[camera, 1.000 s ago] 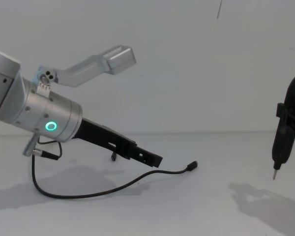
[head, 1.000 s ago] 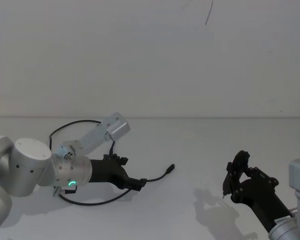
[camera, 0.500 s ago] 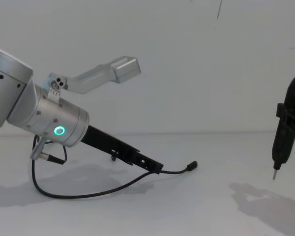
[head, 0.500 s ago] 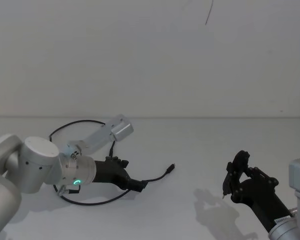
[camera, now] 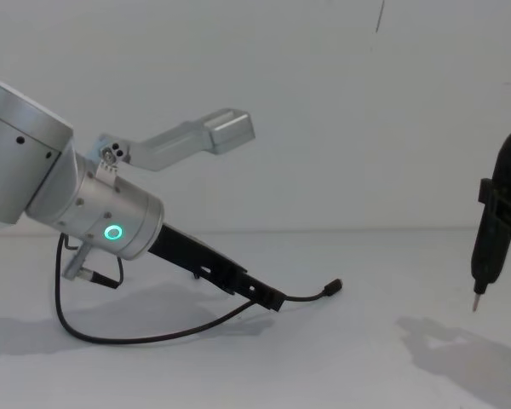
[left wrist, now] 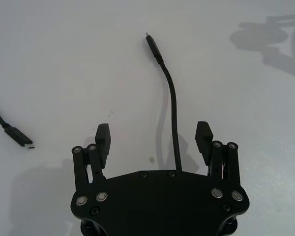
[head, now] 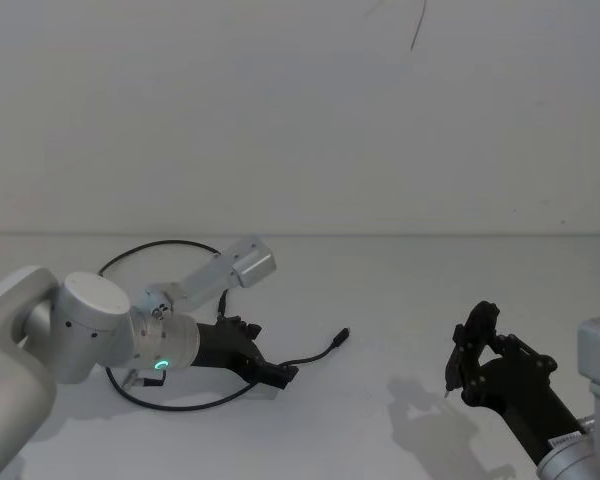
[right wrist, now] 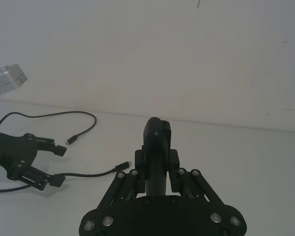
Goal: Pick up the data cable with the one hand.
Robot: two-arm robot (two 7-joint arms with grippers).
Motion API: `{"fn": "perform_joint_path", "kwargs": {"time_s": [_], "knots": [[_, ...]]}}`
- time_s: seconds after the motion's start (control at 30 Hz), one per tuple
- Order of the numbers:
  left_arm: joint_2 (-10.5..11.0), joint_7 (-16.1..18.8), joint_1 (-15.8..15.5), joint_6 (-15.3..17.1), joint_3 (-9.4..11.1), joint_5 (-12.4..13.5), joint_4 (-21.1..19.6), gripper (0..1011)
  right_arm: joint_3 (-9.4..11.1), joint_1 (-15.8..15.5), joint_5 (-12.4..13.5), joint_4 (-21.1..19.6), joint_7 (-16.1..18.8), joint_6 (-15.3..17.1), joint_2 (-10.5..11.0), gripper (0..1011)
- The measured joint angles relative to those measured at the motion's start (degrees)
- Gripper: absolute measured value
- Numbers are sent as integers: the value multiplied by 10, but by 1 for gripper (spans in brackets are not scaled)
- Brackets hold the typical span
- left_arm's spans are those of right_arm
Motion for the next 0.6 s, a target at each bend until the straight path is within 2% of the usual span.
{"fn": "perform_joint_path", "kwargs": {"time_s": [0.6], "knots": [[-15, 17, 1, -2, 4, 19, 11, 1001, 0, 0, 0, 0, 0, 0, 0, 263]]}}
